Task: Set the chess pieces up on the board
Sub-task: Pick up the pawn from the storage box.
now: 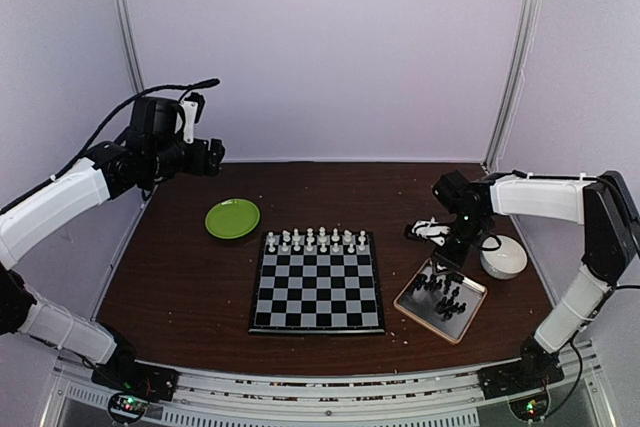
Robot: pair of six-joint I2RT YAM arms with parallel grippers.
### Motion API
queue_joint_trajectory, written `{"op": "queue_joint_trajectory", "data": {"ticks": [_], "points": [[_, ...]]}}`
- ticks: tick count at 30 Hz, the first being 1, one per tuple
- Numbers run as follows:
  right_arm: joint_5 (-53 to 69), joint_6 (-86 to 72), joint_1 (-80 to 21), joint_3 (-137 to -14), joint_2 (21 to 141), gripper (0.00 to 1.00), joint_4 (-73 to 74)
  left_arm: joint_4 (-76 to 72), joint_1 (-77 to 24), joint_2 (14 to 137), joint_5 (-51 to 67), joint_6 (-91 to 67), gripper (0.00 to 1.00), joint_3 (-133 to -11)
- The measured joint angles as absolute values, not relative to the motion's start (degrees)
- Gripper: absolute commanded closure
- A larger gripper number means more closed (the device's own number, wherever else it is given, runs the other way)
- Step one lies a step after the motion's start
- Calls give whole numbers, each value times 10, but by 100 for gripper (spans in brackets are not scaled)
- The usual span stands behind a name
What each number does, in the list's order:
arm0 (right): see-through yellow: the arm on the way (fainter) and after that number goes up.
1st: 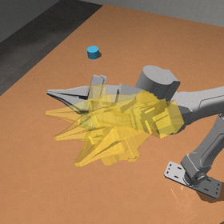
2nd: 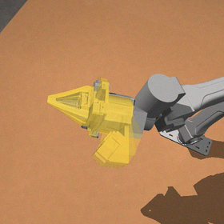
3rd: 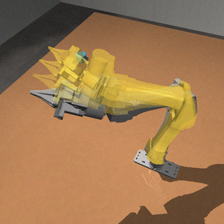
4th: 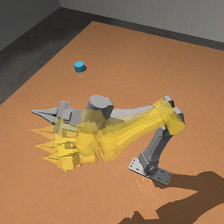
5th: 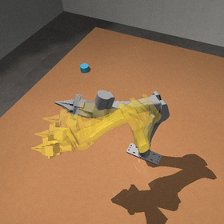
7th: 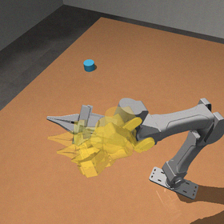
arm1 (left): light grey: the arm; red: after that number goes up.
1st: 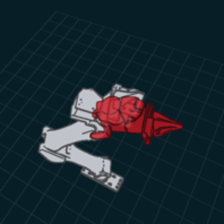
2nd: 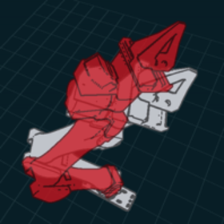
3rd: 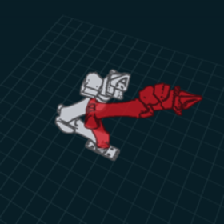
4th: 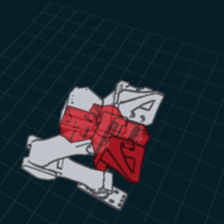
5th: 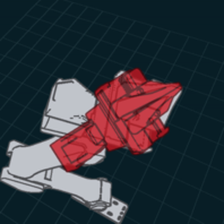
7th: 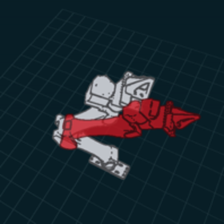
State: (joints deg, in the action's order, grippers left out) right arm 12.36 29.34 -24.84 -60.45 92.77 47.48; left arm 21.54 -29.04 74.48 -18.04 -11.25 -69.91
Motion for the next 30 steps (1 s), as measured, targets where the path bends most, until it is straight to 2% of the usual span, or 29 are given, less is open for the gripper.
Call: {"op": "queue_joint_trajectory", "data": {"ticks": [30], "points": [[115,281,-250,-628,994,92,467,228,-290,757,-184,-109,9,-701]]}}
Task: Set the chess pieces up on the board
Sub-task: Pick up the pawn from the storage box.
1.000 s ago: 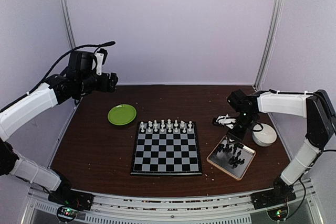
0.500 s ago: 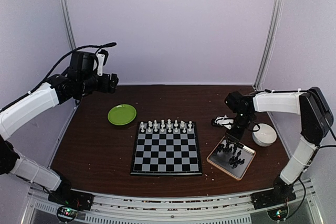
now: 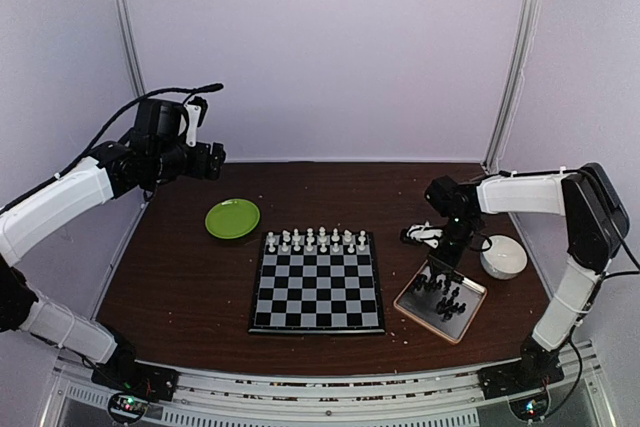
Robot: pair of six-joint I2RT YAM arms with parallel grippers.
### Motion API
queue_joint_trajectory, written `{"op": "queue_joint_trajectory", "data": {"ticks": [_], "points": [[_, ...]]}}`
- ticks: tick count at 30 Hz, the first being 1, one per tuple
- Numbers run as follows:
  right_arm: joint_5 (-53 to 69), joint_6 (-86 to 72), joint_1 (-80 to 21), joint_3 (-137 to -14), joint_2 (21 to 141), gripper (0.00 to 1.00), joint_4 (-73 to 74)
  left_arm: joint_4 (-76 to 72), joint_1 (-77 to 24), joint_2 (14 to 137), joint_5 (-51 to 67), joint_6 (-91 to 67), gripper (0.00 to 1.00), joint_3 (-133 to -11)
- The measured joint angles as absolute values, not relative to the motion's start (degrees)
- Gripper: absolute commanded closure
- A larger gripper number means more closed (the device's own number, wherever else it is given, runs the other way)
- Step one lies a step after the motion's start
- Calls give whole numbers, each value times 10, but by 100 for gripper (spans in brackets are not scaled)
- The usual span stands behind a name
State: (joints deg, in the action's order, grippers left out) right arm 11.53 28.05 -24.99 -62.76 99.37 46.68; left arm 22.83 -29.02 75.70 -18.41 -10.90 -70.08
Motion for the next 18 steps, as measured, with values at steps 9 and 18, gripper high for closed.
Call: {"op": "queue_joint_trajectory", "data": {"ticks": [9,18], "points": [[115,281,-250,-630,994,100,467,232,-290,759,-184,-108,9,-703],[109,278,-250,-631,955,100,469,240,-290,764,-184,-108,9,-707]]}}
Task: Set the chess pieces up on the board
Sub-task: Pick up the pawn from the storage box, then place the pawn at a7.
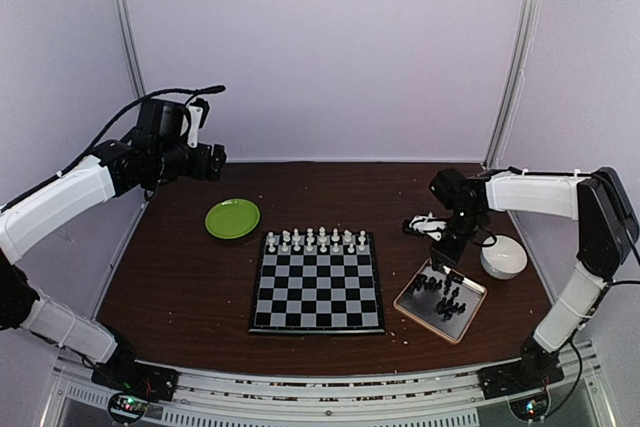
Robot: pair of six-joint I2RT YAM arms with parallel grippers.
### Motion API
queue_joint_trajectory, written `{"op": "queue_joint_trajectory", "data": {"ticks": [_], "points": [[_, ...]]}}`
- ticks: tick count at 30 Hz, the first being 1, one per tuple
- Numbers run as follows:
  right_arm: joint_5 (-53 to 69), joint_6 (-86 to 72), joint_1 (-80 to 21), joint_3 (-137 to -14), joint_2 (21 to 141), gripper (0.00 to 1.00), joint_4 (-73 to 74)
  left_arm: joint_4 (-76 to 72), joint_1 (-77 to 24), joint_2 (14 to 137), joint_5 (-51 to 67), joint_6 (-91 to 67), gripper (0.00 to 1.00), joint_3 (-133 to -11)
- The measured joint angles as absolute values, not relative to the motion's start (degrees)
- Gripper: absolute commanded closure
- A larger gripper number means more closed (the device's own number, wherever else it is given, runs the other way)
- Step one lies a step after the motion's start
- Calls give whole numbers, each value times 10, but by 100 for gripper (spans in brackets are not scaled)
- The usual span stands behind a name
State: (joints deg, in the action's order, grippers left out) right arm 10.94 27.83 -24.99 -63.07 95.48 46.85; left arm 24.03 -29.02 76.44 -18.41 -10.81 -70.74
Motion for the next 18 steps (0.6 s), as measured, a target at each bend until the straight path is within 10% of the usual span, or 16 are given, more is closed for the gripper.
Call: {"op": "queue_joint_trajectory", "data": {"ticks": [18], "points": [[137,285,-314,-714,907,100,509,243,-290,772,-185,-108,9,-710]]}}
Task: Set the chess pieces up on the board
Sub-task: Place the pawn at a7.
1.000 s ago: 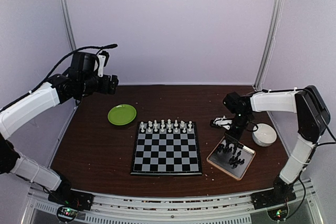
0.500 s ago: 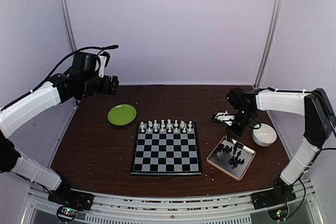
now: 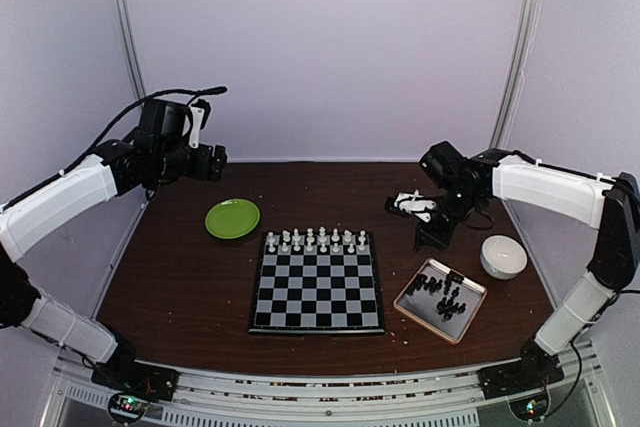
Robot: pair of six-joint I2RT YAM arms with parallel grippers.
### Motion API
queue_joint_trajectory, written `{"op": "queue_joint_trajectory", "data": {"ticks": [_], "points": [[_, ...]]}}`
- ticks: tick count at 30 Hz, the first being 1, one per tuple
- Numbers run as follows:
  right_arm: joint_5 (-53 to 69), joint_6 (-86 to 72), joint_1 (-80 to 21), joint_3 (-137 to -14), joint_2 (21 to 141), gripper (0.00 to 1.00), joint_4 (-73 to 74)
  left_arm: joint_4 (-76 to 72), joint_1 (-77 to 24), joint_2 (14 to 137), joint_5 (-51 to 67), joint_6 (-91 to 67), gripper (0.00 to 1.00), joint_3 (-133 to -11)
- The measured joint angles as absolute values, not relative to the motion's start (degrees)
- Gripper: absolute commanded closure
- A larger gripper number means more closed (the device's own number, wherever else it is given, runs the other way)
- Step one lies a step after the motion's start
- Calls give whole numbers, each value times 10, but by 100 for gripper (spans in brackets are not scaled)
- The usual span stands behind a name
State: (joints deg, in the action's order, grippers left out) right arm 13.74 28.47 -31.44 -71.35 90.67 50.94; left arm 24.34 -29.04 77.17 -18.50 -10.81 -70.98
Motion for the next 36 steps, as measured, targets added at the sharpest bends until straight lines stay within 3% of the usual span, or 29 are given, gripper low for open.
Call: {"op": "queue_joint_trajectory", "data": {"ticks": [7,18,36], "points": [[152,288,-410,-780,921,100,526,248,-290,772,-191,-108,9,-713],[151,288,-521,-776,987,100,531,248,-290,772,-193,-106,10,-719],[139,287,-542,-776,1046,100,529,250,-290,772,-193,-101,10,-719]]}}
